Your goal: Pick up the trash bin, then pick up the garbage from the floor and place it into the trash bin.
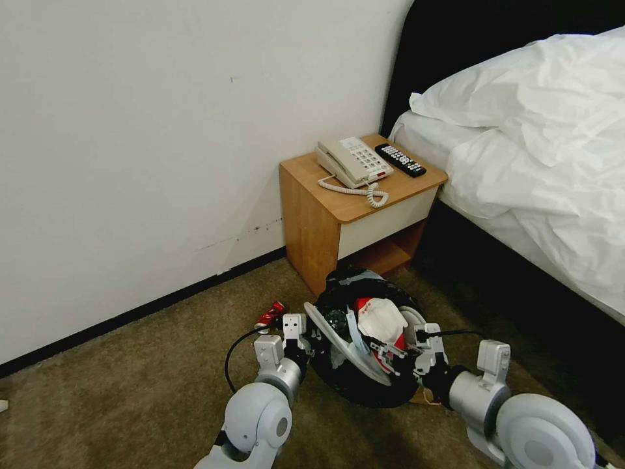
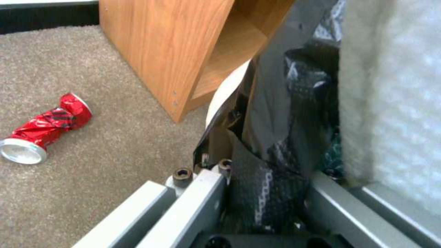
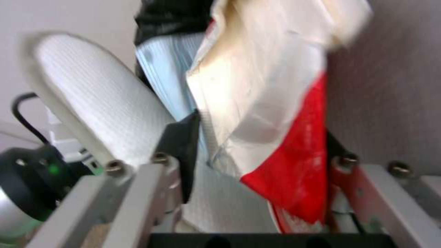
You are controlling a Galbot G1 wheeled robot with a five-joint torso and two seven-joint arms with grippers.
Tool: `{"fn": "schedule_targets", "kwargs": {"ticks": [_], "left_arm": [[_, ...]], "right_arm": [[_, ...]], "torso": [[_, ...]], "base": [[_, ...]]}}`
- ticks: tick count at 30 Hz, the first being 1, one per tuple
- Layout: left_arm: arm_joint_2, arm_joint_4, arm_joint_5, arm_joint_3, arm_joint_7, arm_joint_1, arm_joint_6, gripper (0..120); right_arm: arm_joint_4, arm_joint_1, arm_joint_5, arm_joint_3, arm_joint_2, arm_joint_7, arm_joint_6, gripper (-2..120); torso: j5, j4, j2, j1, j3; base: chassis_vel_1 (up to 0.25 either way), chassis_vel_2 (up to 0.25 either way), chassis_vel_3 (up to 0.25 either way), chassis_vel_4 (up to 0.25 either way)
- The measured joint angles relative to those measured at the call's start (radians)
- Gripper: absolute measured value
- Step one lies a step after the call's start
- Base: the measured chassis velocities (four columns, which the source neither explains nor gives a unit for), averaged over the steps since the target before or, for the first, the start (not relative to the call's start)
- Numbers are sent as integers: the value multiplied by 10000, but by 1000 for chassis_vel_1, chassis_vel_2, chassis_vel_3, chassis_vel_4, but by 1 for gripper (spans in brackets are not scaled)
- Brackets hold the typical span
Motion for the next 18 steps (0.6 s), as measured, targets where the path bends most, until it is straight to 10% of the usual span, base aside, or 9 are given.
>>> {"fn": "schedule_targets", "kwargs": {"ticks": [18], "left_arm": [[-152,168,234,-9,-77,52,-12,0]], "right_arm": [[539,-101,562,646,-252,-7,-200,100]], "torso": [[0,0,0,0,0]], "base": [[0,0,0,0]]}}
